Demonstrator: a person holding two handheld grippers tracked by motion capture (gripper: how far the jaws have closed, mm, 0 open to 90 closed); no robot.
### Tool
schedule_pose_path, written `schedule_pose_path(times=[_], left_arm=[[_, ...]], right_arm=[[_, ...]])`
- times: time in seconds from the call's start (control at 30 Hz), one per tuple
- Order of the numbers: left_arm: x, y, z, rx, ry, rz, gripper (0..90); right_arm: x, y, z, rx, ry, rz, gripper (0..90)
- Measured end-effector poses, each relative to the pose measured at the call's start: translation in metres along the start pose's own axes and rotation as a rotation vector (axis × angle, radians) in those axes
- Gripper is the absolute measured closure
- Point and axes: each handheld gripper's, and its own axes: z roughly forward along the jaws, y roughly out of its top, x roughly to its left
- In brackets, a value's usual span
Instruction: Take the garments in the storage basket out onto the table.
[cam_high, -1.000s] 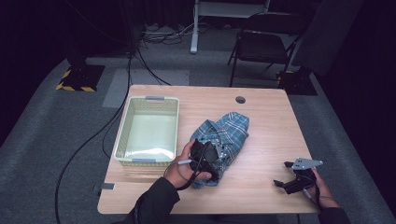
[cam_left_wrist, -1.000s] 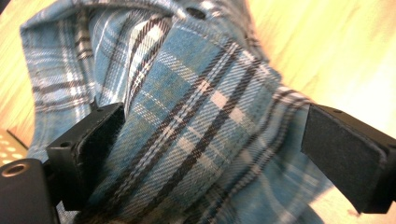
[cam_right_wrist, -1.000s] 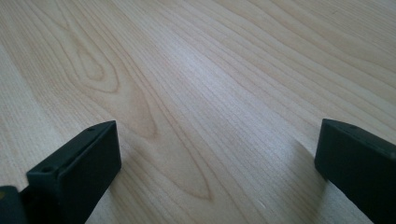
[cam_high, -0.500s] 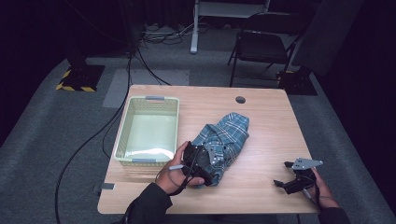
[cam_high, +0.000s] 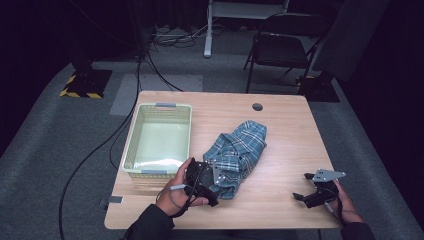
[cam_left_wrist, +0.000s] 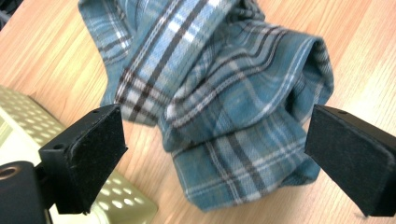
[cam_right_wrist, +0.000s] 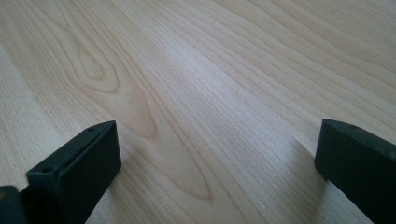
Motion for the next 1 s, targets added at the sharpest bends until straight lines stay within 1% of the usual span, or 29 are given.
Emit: schedule_pose_path(times=[0.17, 0.27, 0.5, 0.57, 0.7, 0.83, 1.0], left_arm=[[0.001, -0.010, 0.001, 0.011, 0.003, -0.014, 4.7], [0.000, -0.017, 0.001, 0.019, 0.005, -0.014, 4.8], [0.000, -0.033, 0.004, 0.059, 0.012, -0.018, 4.8], [-0.001, -0.037, 0.005, 0.068, 0.025, -0.016, 4.8], [-0.002, -0.045, 0.005, 0.082, 0.025, -0.023, 5.0], [-0.004, -0.055, 0.007, 0.100, 0.023, -0.036, 5.0], [-0.003, -0.068, 0.008, 0.120, 0.019, -0.066, 4.9]], right_arm=[[0.000, 0.000, 0.000, 0.000, 0.000, 0.000, 0.4], [0.000, 0.000, 0.000, 0.000, 0.000, 0.000, 0.4], [0.000, 0.000, 0.000, 0.000, -0.001, 0.000, 0.4], [0.000, 0.000, 0.000, 0.000, -0.002, 0.000, 0.4], [0.000, 0.000, 0.000, 0.000, -0.003, 0.001, 0.4], [0.000, 0.000, 0.000, 0.000, -0.003, 0.001, 0.4], [0.000, 0.000, 0.000, 0.000, -0.003, 0.001, 0.4]])
